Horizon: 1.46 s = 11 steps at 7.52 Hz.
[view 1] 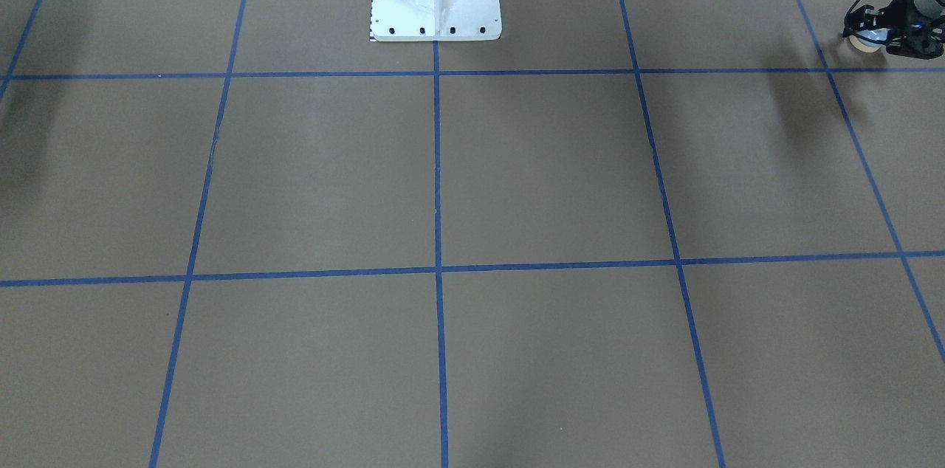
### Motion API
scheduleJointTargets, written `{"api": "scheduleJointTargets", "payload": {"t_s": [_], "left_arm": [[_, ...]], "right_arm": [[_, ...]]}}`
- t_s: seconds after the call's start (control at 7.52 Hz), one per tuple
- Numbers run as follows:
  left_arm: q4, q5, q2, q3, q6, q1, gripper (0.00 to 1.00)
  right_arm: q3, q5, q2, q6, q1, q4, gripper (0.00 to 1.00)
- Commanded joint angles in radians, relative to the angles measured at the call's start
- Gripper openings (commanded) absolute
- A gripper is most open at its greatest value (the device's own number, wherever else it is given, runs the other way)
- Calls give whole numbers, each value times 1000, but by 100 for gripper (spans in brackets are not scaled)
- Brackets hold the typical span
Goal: Place and press bell with both arms
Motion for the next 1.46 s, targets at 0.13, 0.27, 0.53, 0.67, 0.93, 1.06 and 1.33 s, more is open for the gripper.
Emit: {"api": "scheduleJointTargets", "payload": {"t_s": [0.13, 0.27, 0.53, 0.67, 0.93, 1.06, 1.33], "left_arm": [[2, 0, 0, 2, 0, 0, 86], [2, 0, 0, 2, 0, 0, 87], [2, 0, 0, 4, 0, 2, 87], [2, 0, -1, 2, 2, 2, 87], [2, 0, -1, 4, 2, 0, 75], [0, 0, -1, 4, 2, 0, 63], [-2, 0, -1, 1, 3, 0, 40]], "right_arm": [[1, 2, 0, 0, 0, 0, 100], [4, 2, 2, 0, 0, 1, 100], [7, 3, 0, 0, 0, 0, 100], [8, 3, 0, 0, 0, 0, 100], [8, 3, 2, 0, 0, 0, 100], [8, 3, 2, 0, 0, 0, 100], [8, 5, 2, 0, 0, 0, 100]]}}
